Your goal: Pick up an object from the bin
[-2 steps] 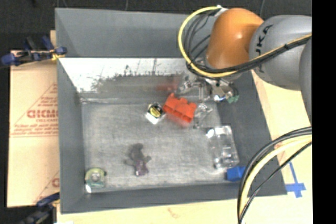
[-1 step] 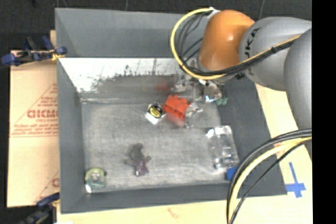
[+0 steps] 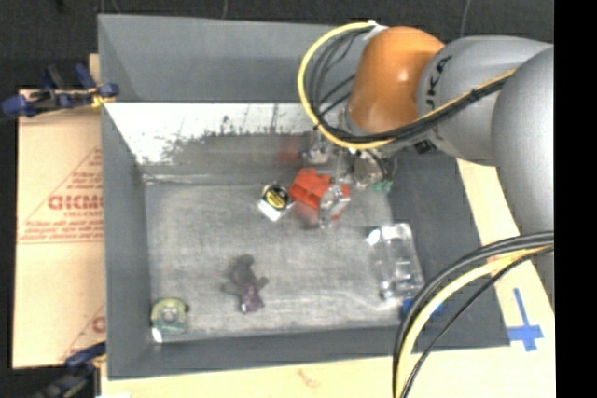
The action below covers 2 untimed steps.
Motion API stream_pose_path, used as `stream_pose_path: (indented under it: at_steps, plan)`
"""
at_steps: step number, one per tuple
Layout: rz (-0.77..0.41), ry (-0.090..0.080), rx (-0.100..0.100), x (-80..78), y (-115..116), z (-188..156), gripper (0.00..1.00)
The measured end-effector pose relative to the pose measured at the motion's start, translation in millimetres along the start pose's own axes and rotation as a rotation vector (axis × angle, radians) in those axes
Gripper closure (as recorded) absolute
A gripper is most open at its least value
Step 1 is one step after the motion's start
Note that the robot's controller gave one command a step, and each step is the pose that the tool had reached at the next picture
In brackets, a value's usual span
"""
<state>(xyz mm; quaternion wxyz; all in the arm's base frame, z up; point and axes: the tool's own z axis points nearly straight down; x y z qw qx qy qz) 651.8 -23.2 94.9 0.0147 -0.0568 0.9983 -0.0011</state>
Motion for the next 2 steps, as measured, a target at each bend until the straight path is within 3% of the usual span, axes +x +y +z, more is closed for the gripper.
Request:
stream_pose_path:
  at_steps: [1, 2]
  plan:
    - [-0.001, -0.011, 0.003, -2.3, -1, -2, 1.0]
    - [0.04, 0.017, -0.002, 28.4, -22, -117, 1.0]
